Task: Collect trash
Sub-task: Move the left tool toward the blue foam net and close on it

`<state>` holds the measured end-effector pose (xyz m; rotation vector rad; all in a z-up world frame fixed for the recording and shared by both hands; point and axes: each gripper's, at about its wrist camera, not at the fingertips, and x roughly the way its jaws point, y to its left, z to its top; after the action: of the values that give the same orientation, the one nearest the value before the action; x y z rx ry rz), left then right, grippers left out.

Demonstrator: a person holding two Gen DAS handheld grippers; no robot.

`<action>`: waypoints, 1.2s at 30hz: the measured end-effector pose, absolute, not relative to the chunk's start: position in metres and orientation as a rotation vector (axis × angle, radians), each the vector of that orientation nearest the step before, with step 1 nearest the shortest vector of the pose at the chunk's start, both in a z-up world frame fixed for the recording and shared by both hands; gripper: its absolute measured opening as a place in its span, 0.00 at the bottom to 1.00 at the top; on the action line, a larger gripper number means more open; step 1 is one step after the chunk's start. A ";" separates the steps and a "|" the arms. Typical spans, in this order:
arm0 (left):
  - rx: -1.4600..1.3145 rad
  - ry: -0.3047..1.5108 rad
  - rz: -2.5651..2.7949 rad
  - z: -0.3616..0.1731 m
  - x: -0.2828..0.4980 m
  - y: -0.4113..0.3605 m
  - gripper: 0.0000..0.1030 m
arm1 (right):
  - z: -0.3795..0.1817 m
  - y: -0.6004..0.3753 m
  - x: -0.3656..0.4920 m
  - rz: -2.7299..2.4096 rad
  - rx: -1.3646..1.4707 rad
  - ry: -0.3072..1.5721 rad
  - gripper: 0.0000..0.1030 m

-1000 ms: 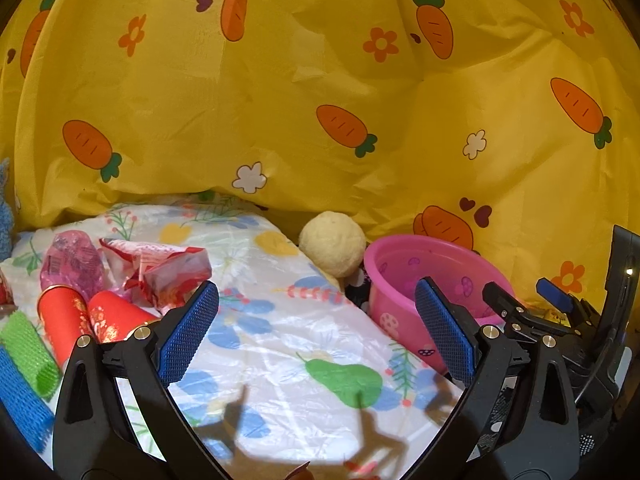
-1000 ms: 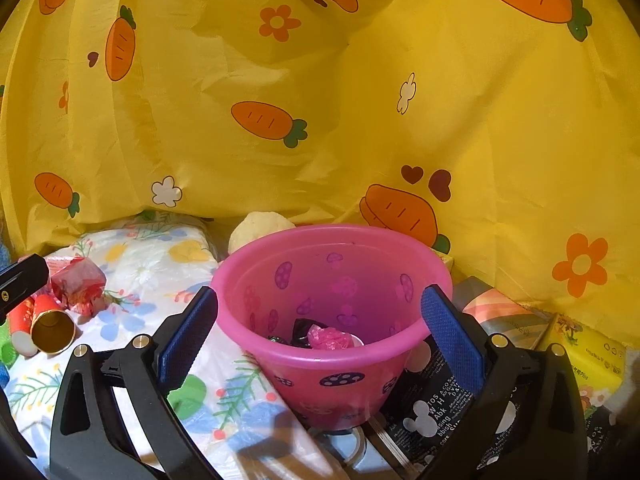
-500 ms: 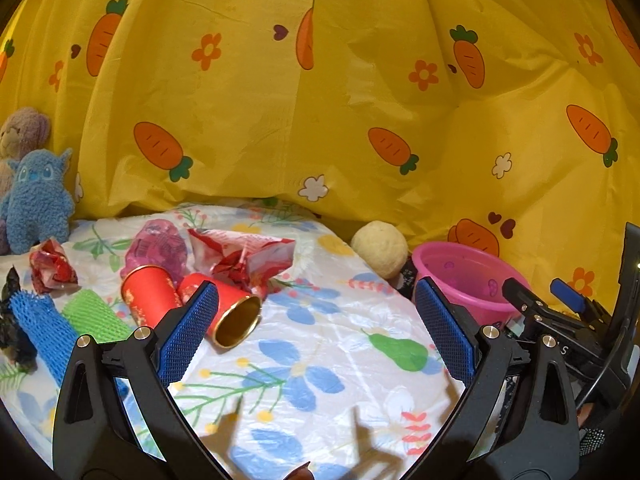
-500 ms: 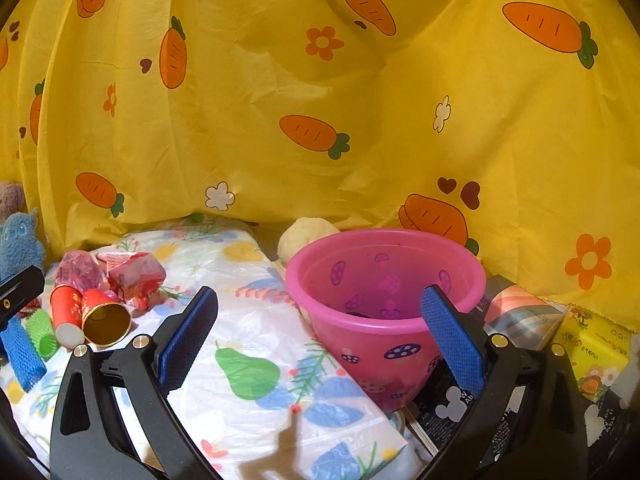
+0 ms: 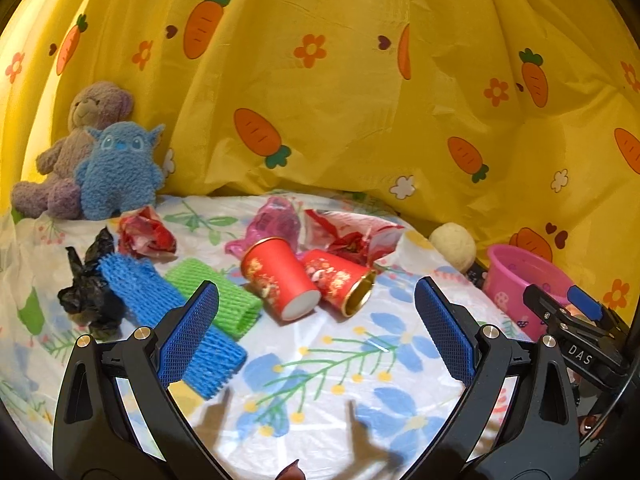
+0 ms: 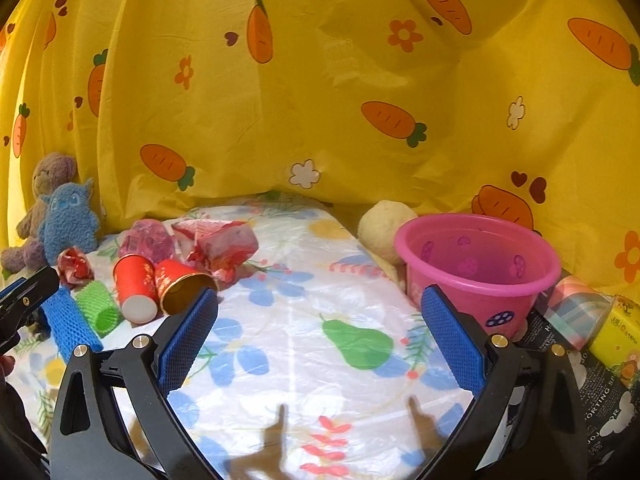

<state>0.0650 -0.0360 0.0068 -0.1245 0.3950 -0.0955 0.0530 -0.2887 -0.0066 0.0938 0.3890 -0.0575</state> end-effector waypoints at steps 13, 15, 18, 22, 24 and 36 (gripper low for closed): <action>-0.175 0.459 0.112 -0.018 0.065 0.053 0.94 | -0.024 -0.200 0.073 0.122 0.043 0.437 0.95; -0.189 0.474 0.119 -0.021 0.069 0.060 0.93 | -0.025 -0.194 0.076 0.137 0.048 0.443 0.95; -0.205 0.510 0.114 -0.027 0.081 0.067 0.89 | -0.027 -0.189 0.080 0.153 0.058 0.447 0.95; -0.247 0.585 0.105 -0.039 0.101 0.074 0.77 | -0.026 -0.186 0.086 0.159 0.059 0.452 0.95; -0.277 0.623 0.099 -0.044 0.111 0.078 0.73 | -0.027 -0.187 0.089 0.160 0.062 0.456 0.95; -0.343 0.722 0.023 -0.061 0.135 0.082 0.12 | -0.034 -0.181 0.112 0.181 0.051 0.499 0.93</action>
<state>0.1350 0.0820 -0.0610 -0.3432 0.7222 0.0227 0.1118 -0.1809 -0.0339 0.0507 0.4991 0.1811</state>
